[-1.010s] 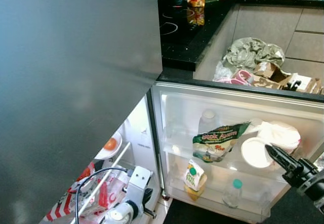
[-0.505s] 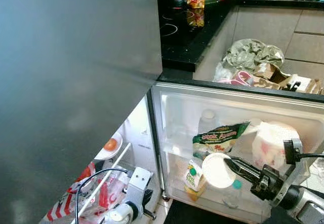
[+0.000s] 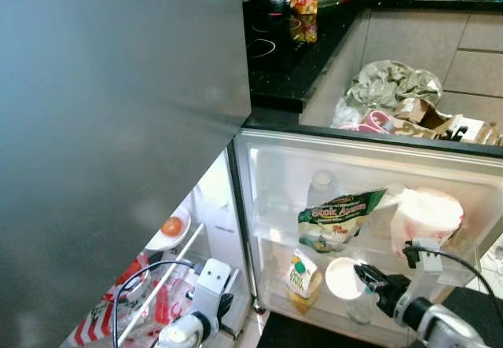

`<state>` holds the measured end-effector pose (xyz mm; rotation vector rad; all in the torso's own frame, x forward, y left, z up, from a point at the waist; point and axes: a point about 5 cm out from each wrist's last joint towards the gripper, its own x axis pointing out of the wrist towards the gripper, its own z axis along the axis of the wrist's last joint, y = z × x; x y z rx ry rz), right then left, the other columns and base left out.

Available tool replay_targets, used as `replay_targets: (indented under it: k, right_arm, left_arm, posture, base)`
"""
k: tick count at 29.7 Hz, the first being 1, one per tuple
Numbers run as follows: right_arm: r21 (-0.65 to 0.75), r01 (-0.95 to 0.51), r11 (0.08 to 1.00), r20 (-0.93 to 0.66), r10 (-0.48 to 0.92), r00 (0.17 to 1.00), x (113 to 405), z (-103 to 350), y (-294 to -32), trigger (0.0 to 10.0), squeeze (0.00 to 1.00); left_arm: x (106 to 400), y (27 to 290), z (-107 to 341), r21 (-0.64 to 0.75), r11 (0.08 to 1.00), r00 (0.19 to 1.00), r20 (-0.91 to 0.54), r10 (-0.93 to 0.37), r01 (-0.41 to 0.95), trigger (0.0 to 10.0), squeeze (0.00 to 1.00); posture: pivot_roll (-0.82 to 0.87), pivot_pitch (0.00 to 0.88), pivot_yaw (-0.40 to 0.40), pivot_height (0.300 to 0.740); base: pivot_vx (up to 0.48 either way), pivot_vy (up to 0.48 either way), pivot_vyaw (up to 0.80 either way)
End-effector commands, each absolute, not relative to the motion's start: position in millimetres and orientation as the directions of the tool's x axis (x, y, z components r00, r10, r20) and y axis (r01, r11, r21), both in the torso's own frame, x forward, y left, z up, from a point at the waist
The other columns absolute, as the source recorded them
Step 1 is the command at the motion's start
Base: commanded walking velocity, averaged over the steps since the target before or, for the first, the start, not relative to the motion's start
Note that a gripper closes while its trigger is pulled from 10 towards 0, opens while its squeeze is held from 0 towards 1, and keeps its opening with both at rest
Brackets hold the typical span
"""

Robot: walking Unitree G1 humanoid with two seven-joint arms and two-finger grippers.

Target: Restocking fridge

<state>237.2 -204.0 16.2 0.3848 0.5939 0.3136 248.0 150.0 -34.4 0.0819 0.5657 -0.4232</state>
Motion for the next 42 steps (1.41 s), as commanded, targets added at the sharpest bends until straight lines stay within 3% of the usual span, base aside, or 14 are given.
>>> replay_targets:
  k: [1,4,12,24,35,42]
  right_arm:
    - [0.383,-0.162,0.909,-0.535,0.361,0.764,231,1,-197,10.0,0.00]
    - [0.273,-0.108,0.956,-0.627,0.262,0.734,220,-22,-200,10.0,0.00]
    - [0.146,-0.049,0.988,-0.677,0.135,0.723,209,-43,-207,10.0,0.00]
    - [0.324,0.010,0.946,-0.622,0.205,0.756,225,-41,-197,10.0,0.00]
    - [0.318,0.083,0.944,-0.642,0.150,0.752,216,-50,-202,10.0,0.00]
    - [0.317,0.104,0.943,-0.660,0.141,0.738,208,-56,-205,10.0,0.00]
  left_arm:
    - [243,158,-39,-0.045,0.930,0.760,-0.562,-0.326,0.366,10.0,0.00]
    - [238,159,-43,-0.034,0.929,0.749,-0.582,-0.317,0.367,10.0,0.00]
    - [232,163,-47,-0.033,0.952,0.765,-0.587,-0.266,0.306,10.0,0.00]
    - [233,162,-44,-0.050,0.943,0.774,-0.558,-0.300,0.330,10.0,0.00]
    - [242,163,-39,-0.026,0.934,0.770,-0.559,-0.309,0.355,10.0,0.00]
    - [242,158,-39,-0.032,0.928,0.763,-0.560,-0.324,0.371,10.0,0.00]
  posture:
    - [-0.15,0.028,0.058,0.740]
    - [-0.15,0.024,0.052,0.740]
    - [-0.14,0.015,0.007,0.740]
    - [-0.10,0.012,-0.026,0.740]
    - [-0.10,0.011,0.011,0.740]
    - [-0.11,0.016,0.023,0.740]
  base:
    - [0.000,0.000,0.00]
    - [0.000,0.000,0.00]
    - [0.000,0.000,0.00]
    - [0.000,0.000,0.00]
    - [0.000,0.000,0.00]
    - [0.000,0.000,-0.72]
